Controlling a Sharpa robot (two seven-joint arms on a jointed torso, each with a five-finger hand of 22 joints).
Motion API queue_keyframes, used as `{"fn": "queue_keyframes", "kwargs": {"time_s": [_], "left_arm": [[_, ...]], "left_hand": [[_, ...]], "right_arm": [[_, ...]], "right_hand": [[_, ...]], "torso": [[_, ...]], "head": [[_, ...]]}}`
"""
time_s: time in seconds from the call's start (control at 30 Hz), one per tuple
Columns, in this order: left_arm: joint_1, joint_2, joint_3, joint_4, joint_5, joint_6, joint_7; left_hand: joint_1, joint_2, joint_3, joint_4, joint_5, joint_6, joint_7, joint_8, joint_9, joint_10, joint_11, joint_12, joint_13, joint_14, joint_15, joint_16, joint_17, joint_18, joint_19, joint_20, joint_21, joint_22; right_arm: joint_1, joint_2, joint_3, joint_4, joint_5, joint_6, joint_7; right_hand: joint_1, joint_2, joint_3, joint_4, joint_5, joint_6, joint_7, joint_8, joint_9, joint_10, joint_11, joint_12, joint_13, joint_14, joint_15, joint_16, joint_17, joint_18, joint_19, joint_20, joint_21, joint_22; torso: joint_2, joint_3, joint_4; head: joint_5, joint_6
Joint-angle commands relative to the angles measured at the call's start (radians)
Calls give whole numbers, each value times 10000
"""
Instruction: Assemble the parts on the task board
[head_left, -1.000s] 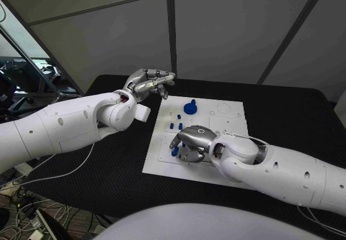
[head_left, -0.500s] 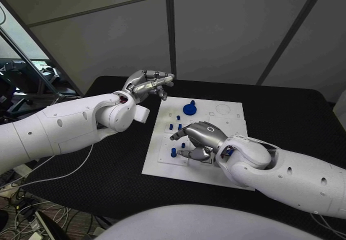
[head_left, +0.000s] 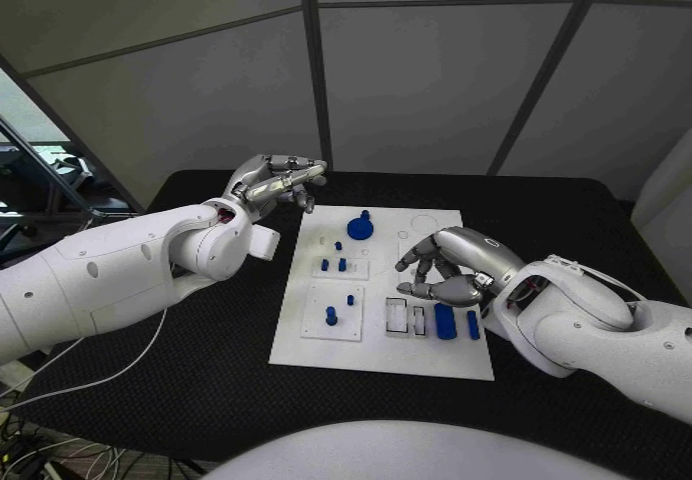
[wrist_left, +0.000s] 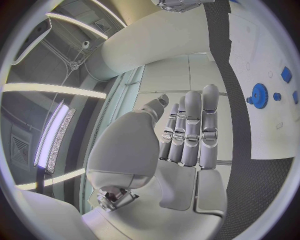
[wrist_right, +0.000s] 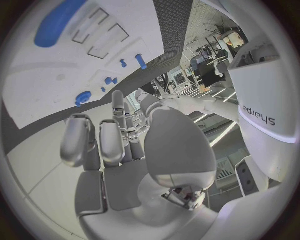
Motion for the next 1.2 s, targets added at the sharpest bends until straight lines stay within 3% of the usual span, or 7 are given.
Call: {"fn": "queue_keyframes", "kwargs": {"time_s": [0.03,0.1,0.13,0.2,0.3,0.57,1.2], "left_arm": [[15,7,0,14,29,101,11],[15,8,-5,23,29,101,11],[15,7,-7,29,29,101,11],[15,4,-11,41,29,101,12],[14,-12,-19,53,29,98,10],[14,-33,-31,73,29,101,18],[12,-97,-41,117,29,107,22]], "left_hand": [[55,10,-44,-4,10,-83,21,4,2,-81,15,69,13,-55,14,68,-13,-77,-31,26,-68,-17],[55,10,-44,-4,10,-83,21,4,2,-81,15,69,13,-55,14,68,-13,-77,-31,26,-68,-17],[55,10,-44,-4,10,-83,21,4,2,-81,15,69,13,-55,14,68,-13,-77,-31,26,-68,-17],[55,10,-44,-4,10,-83,21,4,2,-81,15,69,13,-55,14,68,-13,-77,-31,26,-68,-17],[55,10,-44,-4,10,-83,21,4,2,-81,15,69,13,-55,14,68,-13,-77,-31,26,-68,-17],[55,10,-44,-4,10,-83,21,4,2,-81,15,69,13,-55,14,68,-13,-77,-31,26,-68,-17],[55,10,-44,-4,10,-83,21,4,2,-81,15,69,13,-55,14,68,-13,-77,-31,26,-68,-17]], "right_arm": [[30,-372,12,218,1364,375,-1497],[36,-600,14,282,1500,384,-1893],[37,-716,14,302,1551,385,-2131],[31,-902,12,326,1576,411,-2618],[-78,-1117,7,362,1449,556,-3391],[-429,-1143,-49,350,1184,814,-4462],[-898,-652,-72,45,764,1267,-5115]], "right_hand": [[-376,-129,-463,273,400,124,-191,180,75,391,-157,763,620,390,-139,257,416,-169,198,-113,337,409],[-229,-10,-1292,594,591,171,-411,652,345,76,-229,4326,4501,432,-283,648,986,-266,334,-258,693,836],[-180,187,-1480,754,644,110,-373,794,439,-79,-227,5452,5865,447,-192,788,1267,-290,394,-294,842,1031],[140,447,-2037,1017,699,-111,-373,1249,768,-89,-253,7535,8306,511,-306,1089,1805,-369,506,-202,1115,1381],[-98,407,-2571,1393,565,-242,-335,1533,978,421,-239,8863,9934,608,-212,1390,2470,-448,661,-207,1403,1760],[-116,464,-3421,2078,669,-772,-293,2107,1438,597,-187,9524,10891,692,-159,1690,3125,-524,795,-152,1662,2102],[-474,558,-3911,2160,697,-990,-292,2467,1699,612,-175,9592,11104,708,-140,1755,3278,-552,845,-124,1756,2230]], "torso": [[-45,-12,-64],[-51,-14,-75],[-55,-14,-88],[-65,-8,-106],[-51,10,-97],[-45,-10,-58],[-40,-15,-57]], "head": [[-251,55],[-395,80],[-438,87],[-532,86],[-740,97],[-930,84],[-938,28]]}}
